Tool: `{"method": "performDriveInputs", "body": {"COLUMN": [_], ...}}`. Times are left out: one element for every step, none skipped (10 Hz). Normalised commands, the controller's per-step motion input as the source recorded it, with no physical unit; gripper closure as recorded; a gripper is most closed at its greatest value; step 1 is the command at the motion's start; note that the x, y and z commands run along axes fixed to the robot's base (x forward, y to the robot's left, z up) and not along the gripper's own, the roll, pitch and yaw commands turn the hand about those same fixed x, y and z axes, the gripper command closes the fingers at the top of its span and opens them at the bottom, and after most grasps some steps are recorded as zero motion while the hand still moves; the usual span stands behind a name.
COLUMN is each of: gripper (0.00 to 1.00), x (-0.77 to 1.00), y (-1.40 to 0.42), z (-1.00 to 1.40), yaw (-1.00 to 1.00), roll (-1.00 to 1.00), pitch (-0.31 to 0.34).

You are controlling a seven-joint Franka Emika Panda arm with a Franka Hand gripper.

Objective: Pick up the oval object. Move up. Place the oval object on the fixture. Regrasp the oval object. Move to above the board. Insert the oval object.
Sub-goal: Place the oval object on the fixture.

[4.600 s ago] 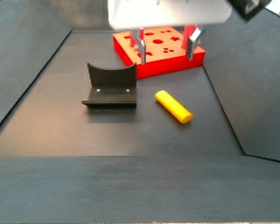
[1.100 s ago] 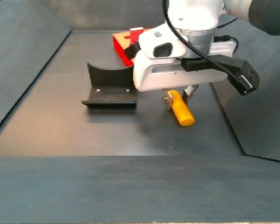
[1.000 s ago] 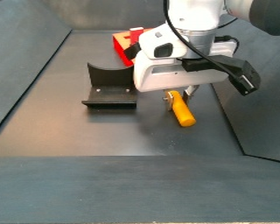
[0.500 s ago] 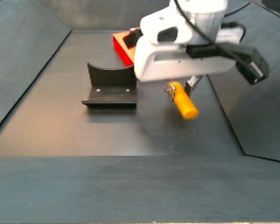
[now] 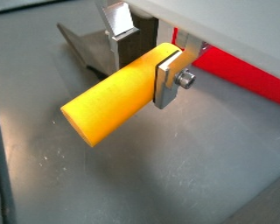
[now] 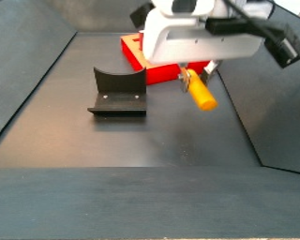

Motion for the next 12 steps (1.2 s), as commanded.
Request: {"method": "performDriveInputs", "body": {"gripper": [1.00, 1.00, 1.00, 1.00, 1.00, 1.00, 1.00, 1.00, 1.00, 1.00, 1.00, 1.00], "x": [-0.02, -0.02, -0.03, -0.03, -0.03, -0.03, -0.03, -0.02, -0.02, -0.01, -0.01, 1.00], "y": [0.00, 0.00, 0.00, 0.00, -0.01, 0.00, 0.00, 0.00, 0.00, 0.00, 0.01, -0.46], "z": [1.00, 1.00, 1.00, 1.00, 1.00, 0.98, 0.81, 0.73, 0.59, 0.40, 0.26, 0.09], "yaw": [-0.01, -0.01, 0.00, 0.01, 0.02, 0.02, 0.02, 0.02, 0.02, 0.02, 0.03, -0.93], "roll": [0.08, 0.09, 0.12, 0.13, 0.13, 0.13, 0.12, 0.11, 0.10, 0.09, 0.10, 0.21], "pitch": [0.066, 0.072, 0.078, 0.083, 0.085, 0.084, 0.083, 0.081, 0.081, 0.090, 0.096, 0.079]}}
